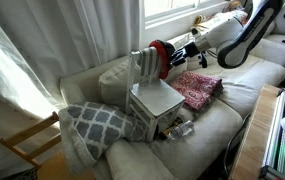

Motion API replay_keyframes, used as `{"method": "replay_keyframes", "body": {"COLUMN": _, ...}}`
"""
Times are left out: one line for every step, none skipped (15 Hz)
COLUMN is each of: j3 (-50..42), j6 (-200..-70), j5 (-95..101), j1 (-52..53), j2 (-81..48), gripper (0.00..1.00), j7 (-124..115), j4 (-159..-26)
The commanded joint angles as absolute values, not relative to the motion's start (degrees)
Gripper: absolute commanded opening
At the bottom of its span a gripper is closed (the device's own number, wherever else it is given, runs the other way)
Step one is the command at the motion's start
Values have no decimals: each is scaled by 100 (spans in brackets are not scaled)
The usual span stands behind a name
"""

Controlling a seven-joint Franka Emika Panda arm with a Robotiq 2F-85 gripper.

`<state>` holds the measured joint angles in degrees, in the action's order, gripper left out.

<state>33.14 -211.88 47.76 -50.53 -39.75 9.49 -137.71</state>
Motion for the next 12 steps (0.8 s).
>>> {"method": "replay_keyframes", "body": {"j3": 3430, "j6": -21056, "j5": 5021, "j1": -5199, "j2": -4007, "gripper": 100, "j7": 855, "j4": -13686}}
{"method": "replay_keyframes", "body": {"j3": 3457, "j6": -21028, "j5": 5049, "j1": -5226, "j2": -3987, "gripper": 100, "j7": 838, "j4": -13681}}
{"method": "replay_keyframes", "body": {"j3": 3457, "j6": -21015, "j5": 5036, "j1": -5223, "j2": -3965, "gripper": 100, "j7": 850, "j4": -13666}}
{"method": "replay_keyframes", "body": {"j3": 3457, "j6": -20982, "j5": 5039, "j1": -5226, "j2": -3964, "gripper": 100, "j7": 852, "j4": -13641}}
{"method": "replay_keyframes", "body": {"j3": 3440, "j6": -20964, "j5": 5012, "j1": -5208, "j2": -3964, "gripper": 100, "j7": 866, "j4": -13615}}
{"method": "replay_keyframes", "body": {"j3": 3417, "j6": -20939, "j5": 4971, "j1": -5181, "j2": -3956, "gripper": 100, "j7": 880, "j4": -13591}}
{"method": "replay_keyframes", "body": {"j3": 3393, "j6": -20919, "j5": 4924, "j1": -5154, "j2": -3936, "gripper": 100, "j7": 900, "j4": -13568}}
{"method": "replay_keyframes", "body": {"j3": 3386, "j6": -20893, "j5": 4878, "j1": -5151, "j2": -3895, "gripper": 100, "j7": 886, "j4": -13553}}
{"method": "replay_keyframes", "body": {"j3": 3370, "j6": -20898, "j5": 4812, "j1": -5141, "j2": -3834, "gripper": 100, "j7": 887, "j4": -13539}}
{"method": "replay_keyframes", "body": {"j3": 3367, "j6": -20900, "j5": 4748, "j1": -5157, "j2": -3722, "gripper": 100, "j7": 869, "j4": -13533}}
{"method": "replay_keyframes", "body": {"j3": 3384, "j6": -20859, "j5": 4769, "j1": -5198, "j2": -3656, "gripper": 100, "j7": 843, "j4": -13524}}
{"method": "replay_keyframes", "body": {"j3": 3361, "j6": -20870, "j5": 4694, "j1": -5186, "j2": -3543, "gripper": 100, "j7": 857, "j4": -13515}}
